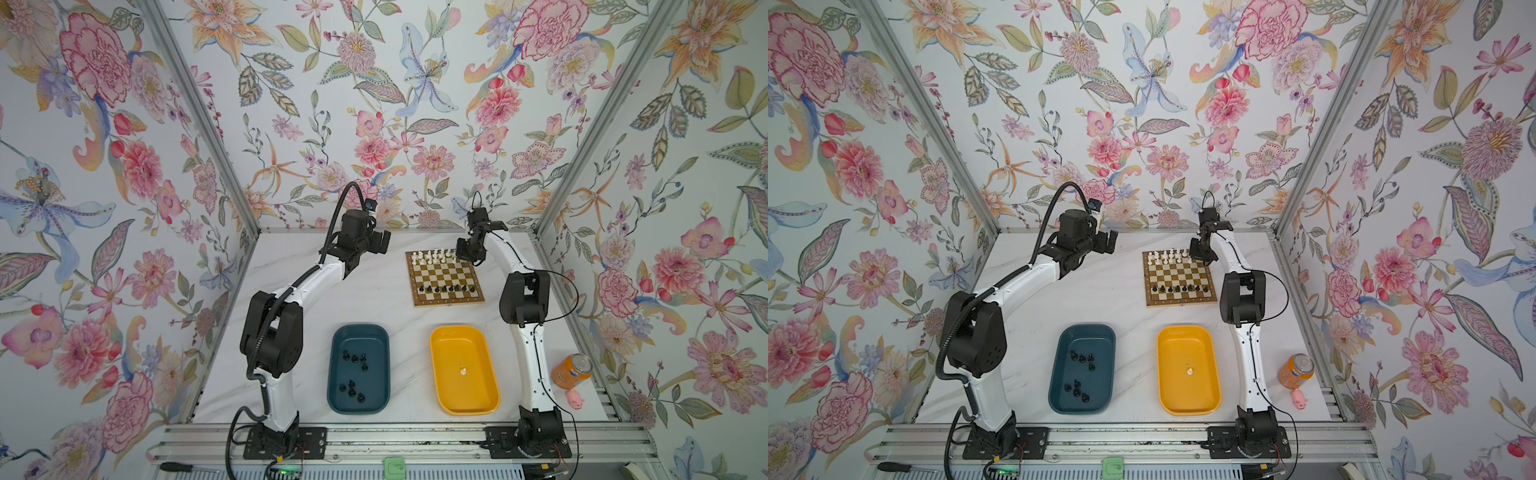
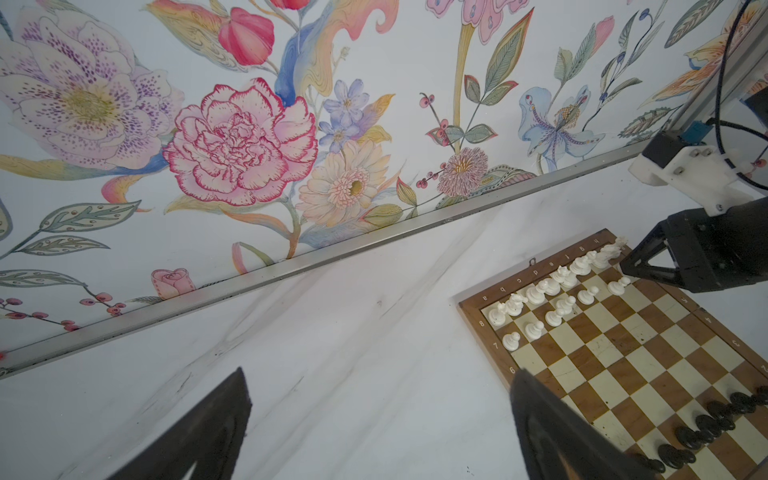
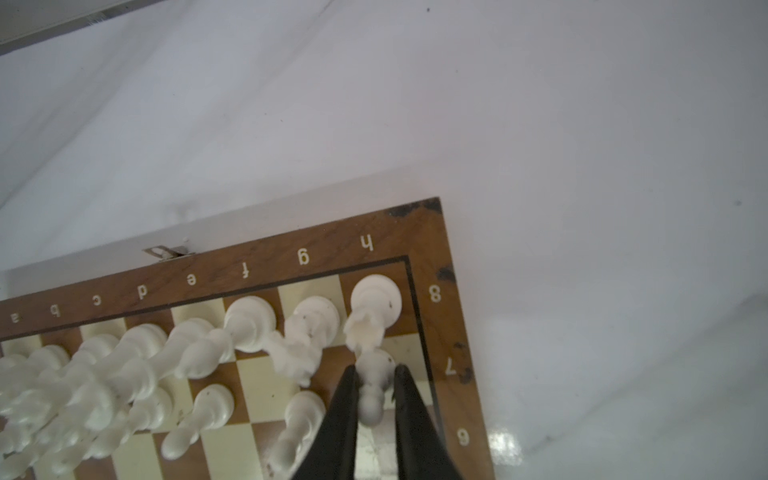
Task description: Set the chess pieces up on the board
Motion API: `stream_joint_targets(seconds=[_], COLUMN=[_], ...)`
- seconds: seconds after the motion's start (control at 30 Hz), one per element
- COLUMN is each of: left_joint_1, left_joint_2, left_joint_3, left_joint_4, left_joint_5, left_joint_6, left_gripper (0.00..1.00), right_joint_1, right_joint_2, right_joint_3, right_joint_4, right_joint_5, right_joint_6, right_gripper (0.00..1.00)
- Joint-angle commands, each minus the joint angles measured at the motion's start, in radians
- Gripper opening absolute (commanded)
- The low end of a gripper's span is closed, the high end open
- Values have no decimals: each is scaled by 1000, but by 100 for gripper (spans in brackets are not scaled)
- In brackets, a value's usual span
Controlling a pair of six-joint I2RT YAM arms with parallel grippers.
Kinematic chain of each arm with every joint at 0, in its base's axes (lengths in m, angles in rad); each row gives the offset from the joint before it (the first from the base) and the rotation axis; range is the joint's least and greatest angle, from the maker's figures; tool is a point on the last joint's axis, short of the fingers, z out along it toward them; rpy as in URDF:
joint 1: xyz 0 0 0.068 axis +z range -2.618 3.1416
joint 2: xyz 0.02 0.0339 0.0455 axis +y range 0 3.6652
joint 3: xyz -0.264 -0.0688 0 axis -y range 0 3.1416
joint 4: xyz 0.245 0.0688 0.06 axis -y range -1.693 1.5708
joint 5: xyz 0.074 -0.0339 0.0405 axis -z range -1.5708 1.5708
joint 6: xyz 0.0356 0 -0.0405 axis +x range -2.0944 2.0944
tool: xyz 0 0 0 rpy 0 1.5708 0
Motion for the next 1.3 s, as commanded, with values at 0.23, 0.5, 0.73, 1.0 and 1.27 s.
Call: stream_joint_targets(seconds=[0.23, 0.5, 0.73, 1.0, 1.27], left_joint_1=[-5, -4, -5, -4, -5], left_joint_2=[18, 18, 3, -4, -3], left_joint_3=[29, 21, -1, -13, -21], left_joint_4=[-20, -9, -1, 9, 28], left_joint_5=[-17, -12, -18, -13, 0], left_joint_6=[14, 5, 6, 2, -6], left_gripper=[98, 99, 99, 98, 99], right_joint_1=[-4, -15, -14, -9, -9], right_joint_2=[7, -1, -8, -52, -81], right_joint_3=[-8, -18, -31, -74, -64], right_joint_4=[-20, -20, -20, -21, -19], right_joint_5=[12, 18, 24, 20, 33], right_joint_6=[-2, -6, -6, -17, -17], right_gripper=[19, 19, 19, 21, 26])
